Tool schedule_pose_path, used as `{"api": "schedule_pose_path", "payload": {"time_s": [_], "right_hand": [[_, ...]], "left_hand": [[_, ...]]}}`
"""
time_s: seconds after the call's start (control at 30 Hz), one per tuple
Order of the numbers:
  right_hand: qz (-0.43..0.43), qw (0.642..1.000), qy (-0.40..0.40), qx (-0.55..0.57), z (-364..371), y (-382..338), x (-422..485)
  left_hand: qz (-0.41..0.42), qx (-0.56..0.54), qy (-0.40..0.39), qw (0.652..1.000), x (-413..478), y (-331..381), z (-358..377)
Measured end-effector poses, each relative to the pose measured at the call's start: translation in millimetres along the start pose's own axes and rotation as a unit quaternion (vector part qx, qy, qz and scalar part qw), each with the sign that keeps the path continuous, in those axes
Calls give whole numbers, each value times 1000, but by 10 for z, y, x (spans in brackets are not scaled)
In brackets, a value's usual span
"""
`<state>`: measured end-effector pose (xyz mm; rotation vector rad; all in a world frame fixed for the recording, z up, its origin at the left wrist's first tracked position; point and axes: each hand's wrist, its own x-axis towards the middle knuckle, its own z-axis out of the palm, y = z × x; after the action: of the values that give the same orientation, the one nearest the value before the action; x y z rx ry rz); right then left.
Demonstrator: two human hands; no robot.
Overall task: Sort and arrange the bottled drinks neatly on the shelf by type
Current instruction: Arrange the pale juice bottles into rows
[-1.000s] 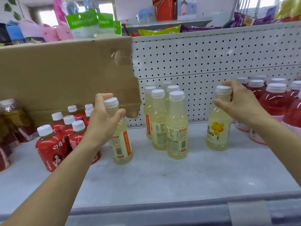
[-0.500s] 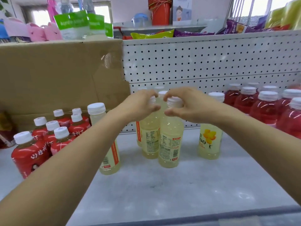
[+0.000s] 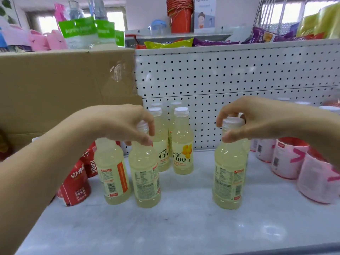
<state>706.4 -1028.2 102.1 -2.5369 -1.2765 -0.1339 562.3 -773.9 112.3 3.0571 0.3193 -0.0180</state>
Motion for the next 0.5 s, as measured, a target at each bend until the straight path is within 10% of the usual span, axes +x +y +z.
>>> {"api": "schedule_pose_path", "payload": {"time_s": [0.5], "right_hand": [[-45,998,6,53,-397,-9,643]], "left_hand": [[37,-5,70,997,849,318,-447]]}}
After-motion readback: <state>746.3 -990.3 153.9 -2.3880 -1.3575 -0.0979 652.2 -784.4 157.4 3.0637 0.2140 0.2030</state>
